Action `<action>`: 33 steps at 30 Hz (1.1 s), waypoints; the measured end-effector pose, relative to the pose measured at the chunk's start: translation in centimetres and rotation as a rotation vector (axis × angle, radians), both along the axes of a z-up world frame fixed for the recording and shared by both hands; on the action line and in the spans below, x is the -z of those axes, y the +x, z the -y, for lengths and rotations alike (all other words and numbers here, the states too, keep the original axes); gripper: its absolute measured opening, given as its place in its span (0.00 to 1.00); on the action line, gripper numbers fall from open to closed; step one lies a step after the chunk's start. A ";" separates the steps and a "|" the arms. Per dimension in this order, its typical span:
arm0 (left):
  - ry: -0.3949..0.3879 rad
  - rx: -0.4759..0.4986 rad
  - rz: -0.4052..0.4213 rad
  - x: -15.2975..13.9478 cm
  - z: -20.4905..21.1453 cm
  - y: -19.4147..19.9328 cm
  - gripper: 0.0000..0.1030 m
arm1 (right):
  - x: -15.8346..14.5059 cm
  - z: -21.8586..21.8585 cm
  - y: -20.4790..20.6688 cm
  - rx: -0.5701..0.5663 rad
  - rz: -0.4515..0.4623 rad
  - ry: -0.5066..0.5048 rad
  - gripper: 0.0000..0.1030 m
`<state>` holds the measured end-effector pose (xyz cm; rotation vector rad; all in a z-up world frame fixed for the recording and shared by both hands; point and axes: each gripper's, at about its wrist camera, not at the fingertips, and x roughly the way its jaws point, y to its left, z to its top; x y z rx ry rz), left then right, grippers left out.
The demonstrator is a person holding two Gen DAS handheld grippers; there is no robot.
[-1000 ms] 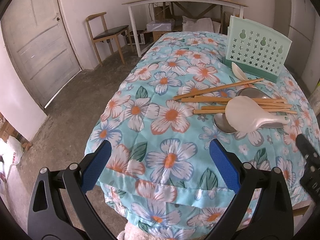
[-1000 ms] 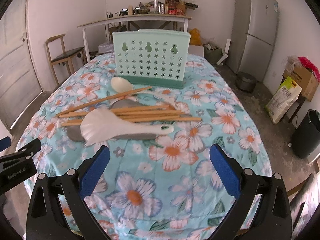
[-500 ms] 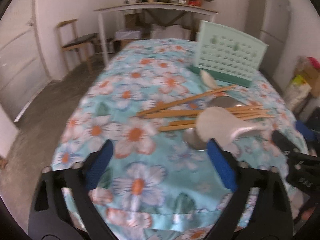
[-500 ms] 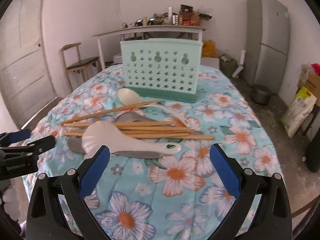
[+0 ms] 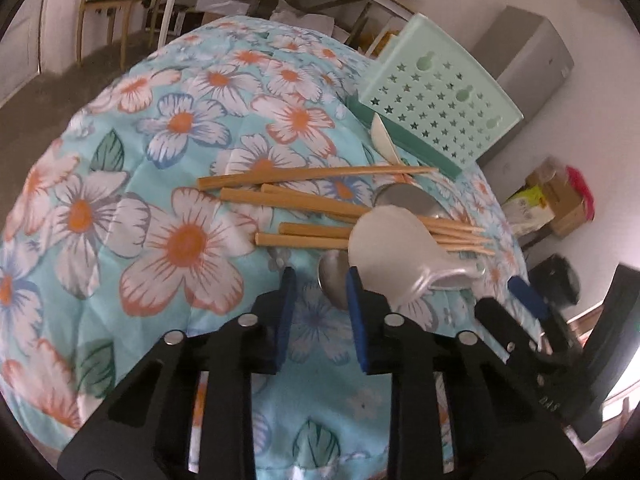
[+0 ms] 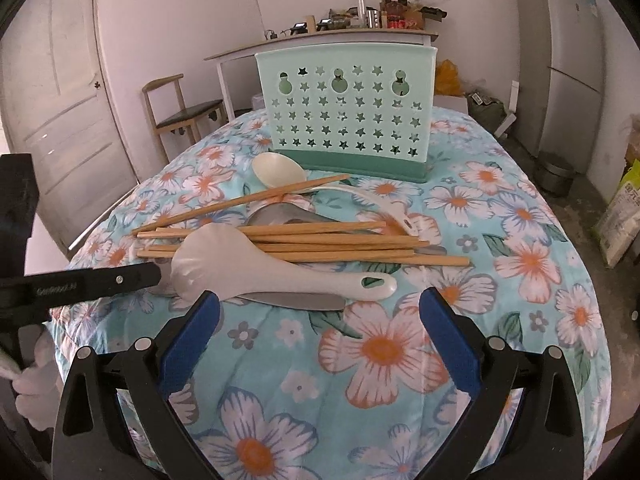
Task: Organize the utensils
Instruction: 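Close the left tool on the metal spoon handle while the right tool reaches the white rice paddle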
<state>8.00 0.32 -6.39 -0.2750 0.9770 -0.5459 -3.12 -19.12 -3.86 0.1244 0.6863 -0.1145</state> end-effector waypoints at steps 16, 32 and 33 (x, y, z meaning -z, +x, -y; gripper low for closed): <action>0.085 0.077 -0.003 -1.2 -2.0 -1.4 0.05 | -2.1 -2.9 -1.6 -0.068 0.094 -0.226 0.93; 0.090 -0.030 0.010 -0.7 -6.8 -0.4 0.06 | 2.0 -8.0 -0.1 -0.251 -0.075 -0.606 0.57; 0.088 -0.034 0.010 -0.7 -7.0 -0.3 0.06 | 2.1 -8.2 0.0 -0.251 -0.074 -0.614 0.56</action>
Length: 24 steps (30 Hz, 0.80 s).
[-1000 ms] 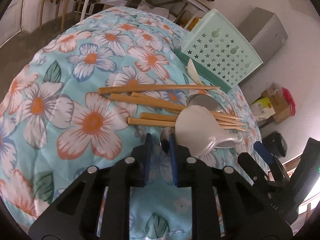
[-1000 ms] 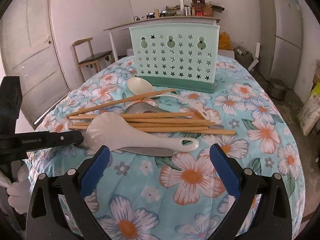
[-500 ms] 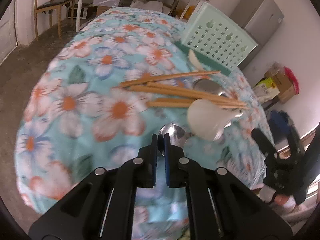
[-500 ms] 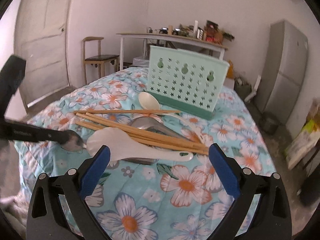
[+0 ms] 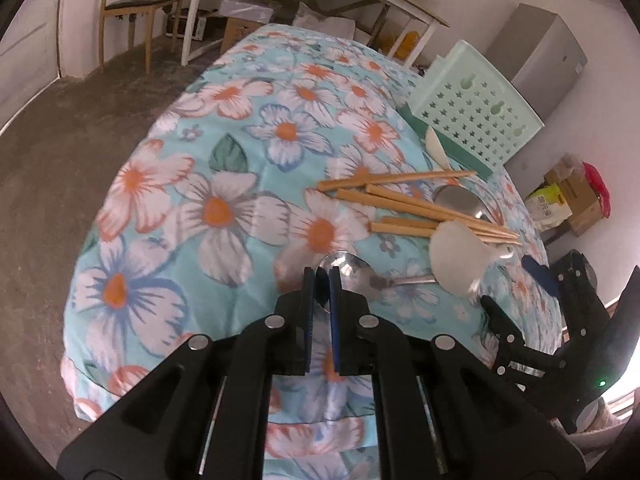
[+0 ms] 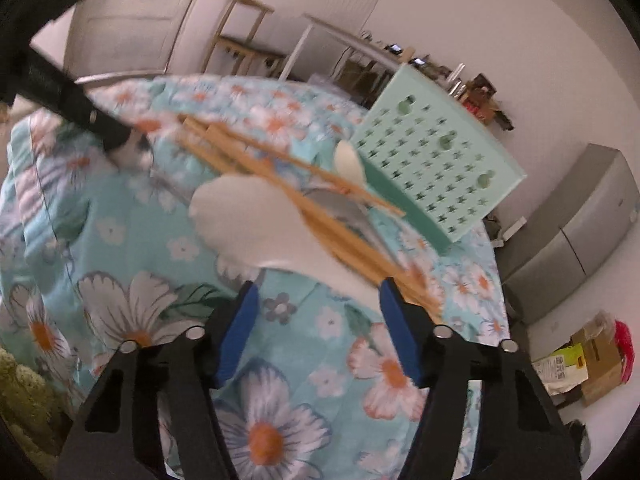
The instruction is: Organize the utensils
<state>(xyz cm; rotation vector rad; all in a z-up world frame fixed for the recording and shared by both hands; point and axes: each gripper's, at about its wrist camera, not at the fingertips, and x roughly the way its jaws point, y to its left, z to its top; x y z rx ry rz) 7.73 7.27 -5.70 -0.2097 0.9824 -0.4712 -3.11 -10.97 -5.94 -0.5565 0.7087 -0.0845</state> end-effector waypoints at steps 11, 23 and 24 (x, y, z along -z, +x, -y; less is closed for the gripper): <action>-0.041 -0.025 -0.002 0.3 -0.7 0.7 0.06 | -0.1 -1.0 1.7 0.004 0.005 -0.063 0.51; -0.045 -0.052 0.010 0.5 -1.9 1.2 0.06 | -0.4 -2.4 2.1 -0.035 0.047 -0.118 0.33; -0.046 -0.052 0.010 0.5 -1.9 1.2 0.06 | -0.4 -2.6 2.1 -0.040 0.053 -0.129 0.32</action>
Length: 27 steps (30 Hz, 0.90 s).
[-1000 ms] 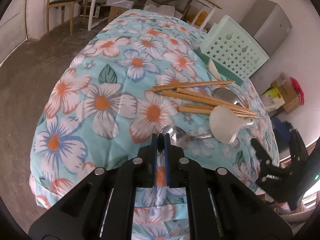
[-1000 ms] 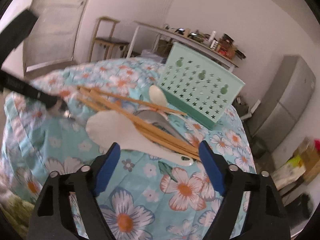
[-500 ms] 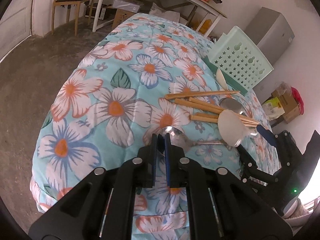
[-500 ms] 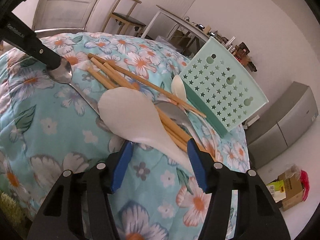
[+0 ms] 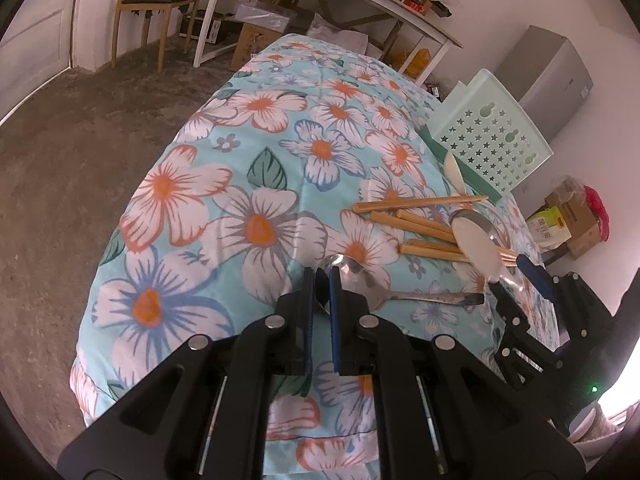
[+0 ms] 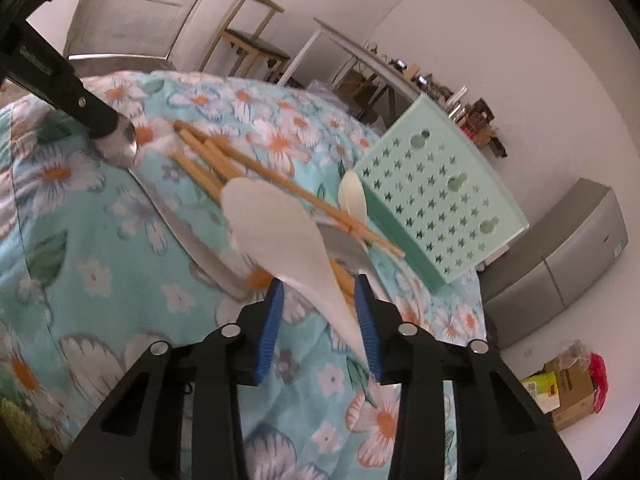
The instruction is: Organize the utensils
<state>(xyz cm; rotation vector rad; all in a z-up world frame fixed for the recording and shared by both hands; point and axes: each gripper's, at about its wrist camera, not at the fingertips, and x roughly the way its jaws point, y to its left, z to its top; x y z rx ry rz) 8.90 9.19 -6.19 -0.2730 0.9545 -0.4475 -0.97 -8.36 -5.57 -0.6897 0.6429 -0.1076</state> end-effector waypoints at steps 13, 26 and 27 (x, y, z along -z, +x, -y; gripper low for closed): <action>-0.002 0.000 -0.002 0.0 0.0 0.0 0.06 | -1.5 0.0 1.3 0.044 0.077 0.052 0.08; -0.002 0.000 -0.001 0.1 0.0 0.0 0.07 | -2.8 2.1 4.4 0.093 0.003 0.284 0.08; -0.003 0.000 -0.001 0.0 0.0 0.0 0.07 | -2.7 2.1 4.7 0.090 0.000 0.288 0.08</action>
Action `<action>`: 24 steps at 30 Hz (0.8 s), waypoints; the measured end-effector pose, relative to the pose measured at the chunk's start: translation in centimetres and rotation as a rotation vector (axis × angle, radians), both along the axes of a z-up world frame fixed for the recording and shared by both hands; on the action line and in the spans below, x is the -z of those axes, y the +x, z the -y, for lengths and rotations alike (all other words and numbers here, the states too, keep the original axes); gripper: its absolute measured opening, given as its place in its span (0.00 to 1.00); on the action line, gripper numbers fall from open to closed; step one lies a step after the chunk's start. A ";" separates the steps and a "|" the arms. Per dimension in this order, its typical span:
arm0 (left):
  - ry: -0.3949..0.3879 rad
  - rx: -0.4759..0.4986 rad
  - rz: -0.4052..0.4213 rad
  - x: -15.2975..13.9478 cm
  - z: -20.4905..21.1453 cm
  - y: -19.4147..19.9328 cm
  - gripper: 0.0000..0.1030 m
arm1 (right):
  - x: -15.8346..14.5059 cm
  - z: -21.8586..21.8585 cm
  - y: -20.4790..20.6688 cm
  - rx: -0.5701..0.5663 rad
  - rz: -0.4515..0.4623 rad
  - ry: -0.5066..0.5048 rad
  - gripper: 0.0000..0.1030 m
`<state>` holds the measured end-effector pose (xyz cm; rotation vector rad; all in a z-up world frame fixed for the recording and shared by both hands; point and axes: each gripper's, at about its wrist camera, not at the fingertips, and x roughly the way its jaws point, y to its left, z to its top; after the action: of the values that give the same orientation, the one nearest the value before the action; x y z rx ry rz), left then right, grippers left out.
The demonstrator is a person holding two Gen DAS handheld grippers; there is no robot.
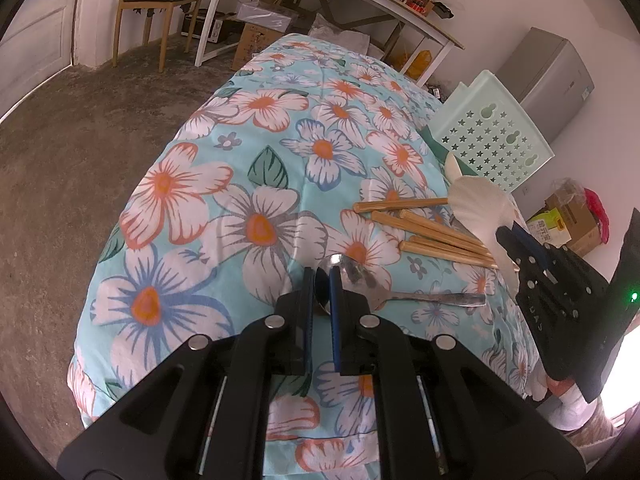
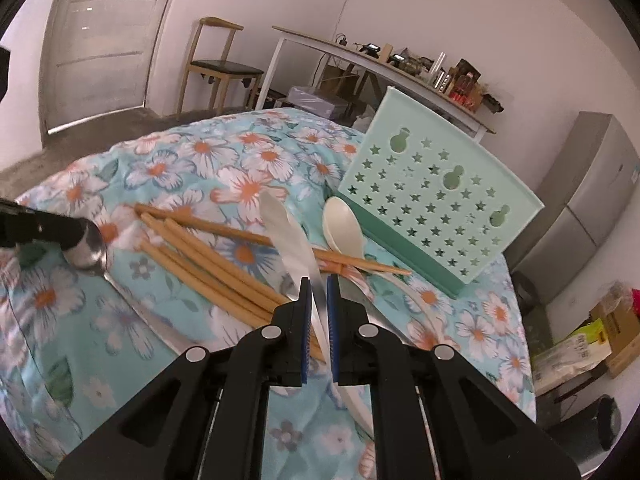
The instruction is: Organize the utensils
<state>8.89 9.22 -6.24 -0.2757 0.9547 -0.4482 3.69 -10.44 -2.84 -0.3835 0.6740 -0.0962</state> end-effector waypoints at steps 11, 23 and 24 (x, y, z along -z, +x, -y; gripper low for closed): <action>0.006 -0.014 0.002 0.1 -0.1 0.0 0.08 | -0.4 0.7 2.0 -0.012 -0.021 0.126 0.08; 0.022 -0.032 0.031 -0.3 0.5 -0.5 0.06 | -1.7 3.1 1.6 -0.045 -0.033 0.333 0.04; 0.024 -0.033 0.033 -0.4 0.6 -0.5 0.06 | -1.9 3.1 1.6 -0.047 -0.031 0.335 0.03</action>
<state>8.39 8.64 -5.83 -0.2611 0.9218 -0.4098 5.30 -13.51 -0.96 -0.0782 0.6978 0.0676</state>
